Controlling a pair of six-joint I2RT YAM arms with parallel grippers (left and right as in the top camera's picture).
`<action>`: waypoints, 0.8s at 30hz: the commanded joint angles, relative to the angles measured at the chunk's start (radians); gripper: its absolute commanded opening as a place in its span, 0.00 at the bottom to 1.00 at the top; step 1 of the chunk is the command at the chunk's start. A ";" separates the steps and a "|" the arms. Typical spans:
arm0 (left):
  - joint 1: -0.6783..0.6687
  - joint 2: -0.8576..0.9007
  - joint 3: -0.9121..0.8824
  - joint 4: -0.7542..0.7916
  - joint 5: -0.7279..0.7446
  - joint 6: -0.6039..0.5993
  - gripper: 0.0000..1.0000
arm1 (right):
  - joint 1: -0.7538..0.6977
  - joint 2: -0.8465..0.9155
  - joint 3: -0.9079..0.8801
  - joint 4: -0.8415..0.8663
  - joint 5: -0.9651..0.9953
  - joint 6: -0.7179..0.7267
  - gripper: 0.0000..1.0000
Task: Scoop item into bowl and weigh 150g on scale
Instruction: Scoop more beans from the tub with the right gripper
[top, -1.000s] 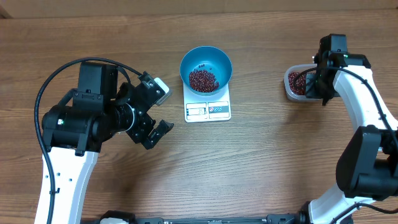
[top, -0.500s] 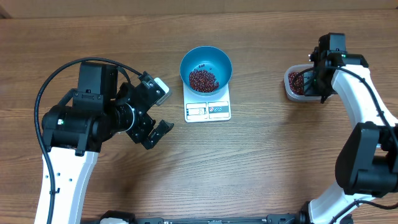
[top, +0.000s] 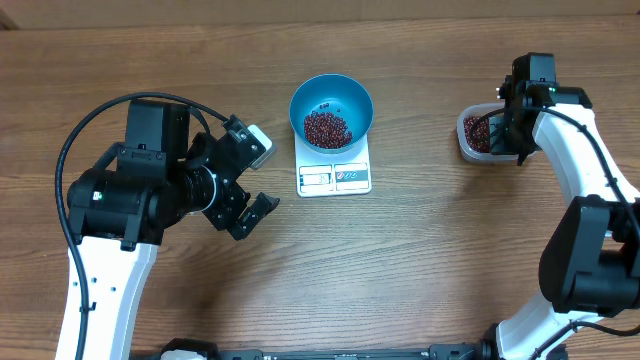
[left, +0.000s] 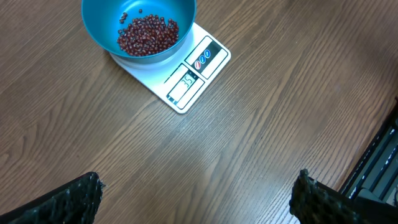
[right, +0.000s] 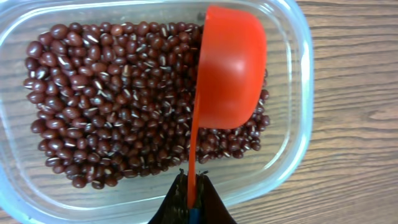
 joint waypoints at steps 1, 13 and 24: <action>0.004 0.000 0.014 0.000 0.015 0.022 1.00 | 0.000 0.010 -0.003 0.007 -0.068 -0.020 0.03; 0.004 0.000 0.014 0.000 0.015 0.022 1.00 | 0.001 0.010 -0.003 -0.035 -0.296 -0.083 0.04; 0.004 0.000 0.014 0.000 0.015 0.022 1.00 | -0.004 0.010 -0.003 -0.061 -0.429 -0.079 0.04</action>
